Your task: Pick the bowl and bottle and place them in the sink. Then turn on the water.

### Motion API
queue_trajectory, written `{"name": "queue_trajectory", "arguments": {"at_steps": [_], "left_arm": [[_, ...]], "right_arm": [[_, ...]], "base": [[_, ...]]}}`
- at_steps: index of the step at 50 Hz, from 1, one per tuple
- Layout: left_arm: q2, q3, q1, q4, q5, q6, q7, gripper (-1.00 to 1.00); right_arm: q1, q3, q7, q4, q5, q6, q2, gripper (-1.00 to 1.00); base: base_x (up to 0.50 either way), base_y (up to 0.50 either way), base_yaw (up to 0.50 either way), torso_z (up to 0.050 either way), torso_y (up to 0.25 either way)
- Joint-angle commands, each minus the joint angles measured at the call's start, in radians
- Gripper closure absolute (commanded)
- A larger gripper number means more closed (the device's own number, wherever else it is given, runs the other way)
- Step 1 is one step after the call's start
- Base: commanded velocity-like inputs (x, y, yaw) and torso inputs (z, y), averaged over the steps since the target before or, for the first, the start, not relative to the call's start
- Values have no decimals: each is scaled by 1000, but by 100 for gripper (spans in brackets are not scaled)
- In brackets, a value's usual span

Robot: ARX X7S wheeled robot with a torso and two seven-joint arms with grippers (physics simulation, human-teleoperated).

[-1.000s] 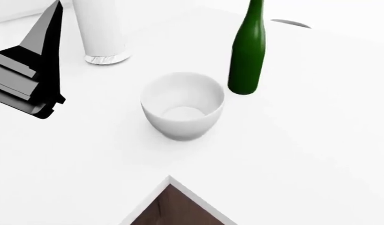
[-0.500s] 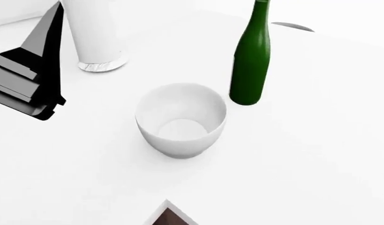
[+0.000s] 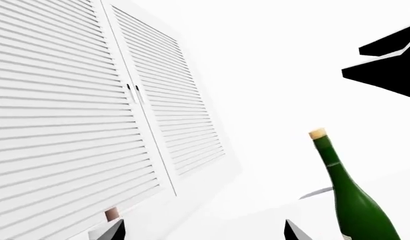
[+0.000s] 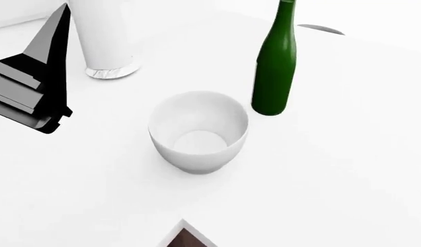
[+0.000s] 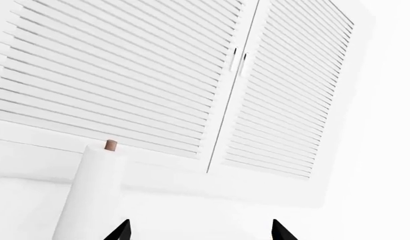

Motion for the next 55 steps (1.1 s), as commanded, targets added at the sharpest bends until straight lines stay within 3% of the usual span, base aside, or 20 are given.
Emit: {"name": "queue_trajectory", "arguments": {"at_steps": [1, 20, 44, 47, 48, 49, 55], "left_arm": [[-6, -8, 3, 3, -9, 0, -3, -100], [6, 8, -9, 4, -3, -8, -6, -100], [2, 1, 5, 9, -6, -5, -4, -100], [-1, -2, 16, 15, -18, -4, -4, -100], [-7, -5, 11, -3, -95, -1, -11, -100], [-4, 3, 10, 15, -24, -8, -8, -100], [1, 9, 12, 12, -46, -9, -10, -100]], "right_arm": [[-19, -21, 0, 21, -18, 2, 1, -100], [-83, 10, 93, -45, 19, 34, 94, -100], [-120, -5, 75, -1, -6, 5, 82, -100], [-126, -13, 63, 19, -28, -9, 78, -100], [-132, -10, 63, 26, -32, -18, 76, -100], [-134, -17, 55, 32, -42, -21, 75, -100], [-150, -31, 40, 71, -79, -43, 70, -100]], "base": [[0, 0, 0, 0, 0], [0, 0, 0, 0, 0], [0, 0, 0, 0, 0], [0, 0, 0, 0, 0], [0, 0, 0, 0, 0], [0, 0, 0, 0, 0], [0, 0, 0, 0, 0]]}}
